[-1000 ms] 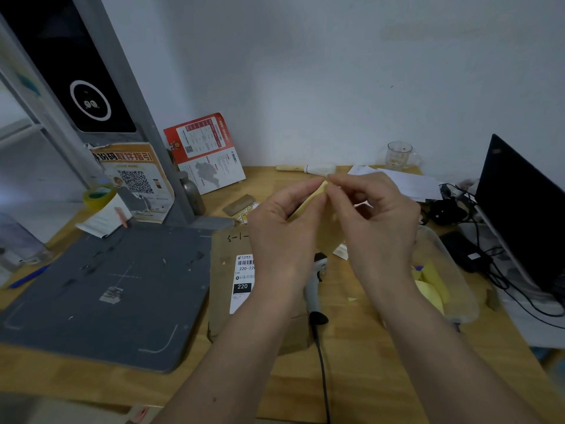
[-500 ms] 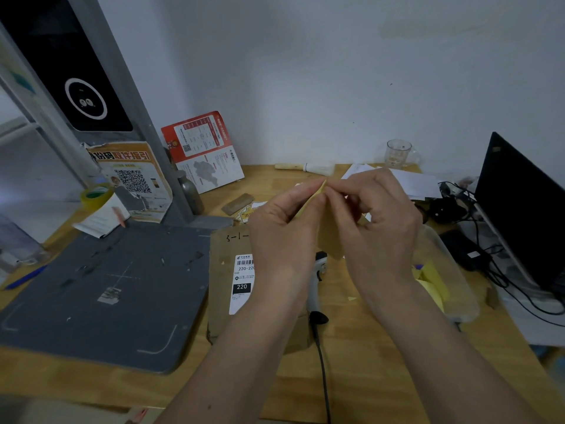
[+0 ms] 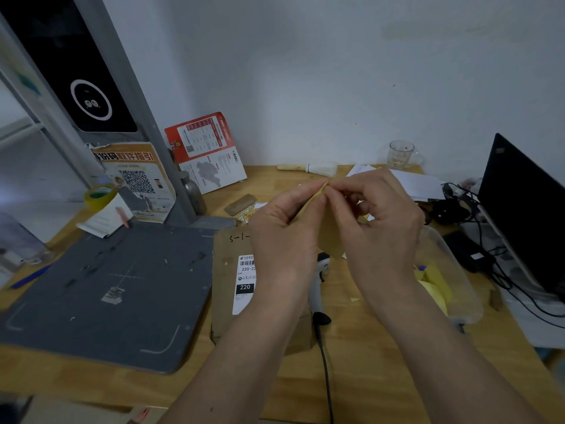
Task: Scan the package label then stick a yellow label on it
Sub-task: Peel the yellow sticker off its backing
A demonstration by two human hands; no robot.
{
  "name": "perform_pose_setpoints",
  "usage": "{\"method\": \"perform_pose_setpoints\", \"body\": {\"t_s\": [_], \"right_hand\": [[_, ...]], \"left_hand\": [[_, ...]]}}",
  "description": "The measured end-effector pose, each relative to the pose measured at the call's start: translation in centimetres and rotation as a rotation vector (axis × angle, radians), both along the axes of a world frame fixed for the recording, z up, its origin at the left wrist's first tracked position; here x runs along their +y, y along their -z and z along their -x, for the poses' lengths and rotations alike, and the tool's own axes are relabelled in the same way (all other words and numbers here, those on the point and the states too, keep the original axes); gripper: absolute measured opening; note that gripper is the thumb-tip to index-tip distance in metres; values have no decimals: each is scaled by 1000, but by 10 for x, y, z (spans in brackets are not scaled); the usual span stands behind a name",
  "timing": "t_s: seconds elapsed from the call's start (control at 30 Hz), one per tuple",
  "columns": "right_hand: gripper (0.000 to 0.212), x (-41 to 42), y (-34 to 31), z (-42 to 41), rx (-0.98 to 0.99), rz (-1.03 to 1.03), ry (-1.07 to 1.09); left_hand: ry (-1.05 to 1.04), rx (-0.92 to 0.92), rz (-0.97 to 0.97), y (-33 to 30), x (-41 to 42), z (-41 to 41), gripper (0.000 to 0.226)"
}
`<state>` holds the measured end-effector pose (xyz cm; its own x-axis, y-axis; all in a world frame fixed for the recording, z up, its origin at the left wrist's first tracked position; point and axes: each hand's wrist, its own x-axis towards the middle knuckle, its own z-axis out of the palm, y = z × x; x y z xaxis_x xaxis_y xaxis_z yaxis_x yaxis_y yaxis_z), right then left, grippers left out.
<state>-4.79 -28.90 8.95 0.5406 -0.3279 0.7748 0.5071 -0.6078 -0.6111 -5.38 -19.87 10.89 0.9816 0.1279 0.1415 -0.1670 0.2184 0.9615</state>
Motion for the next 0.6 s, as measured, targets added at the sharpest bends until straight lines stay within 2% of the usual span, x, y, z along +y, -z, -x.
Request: {"method": "perform_pose_setpoints", "body": {"t_s": [0.33, 0.6], "right_hand": [[4, -1, 1, 0, -24, 69, 22], [4, -3, 2, 1, -35, 48, 8]], "left_hand": [[-12, -15, 3, 1, 0, 2, 19], [-20, -18, -13, 1, -2, 4, 20]]}}
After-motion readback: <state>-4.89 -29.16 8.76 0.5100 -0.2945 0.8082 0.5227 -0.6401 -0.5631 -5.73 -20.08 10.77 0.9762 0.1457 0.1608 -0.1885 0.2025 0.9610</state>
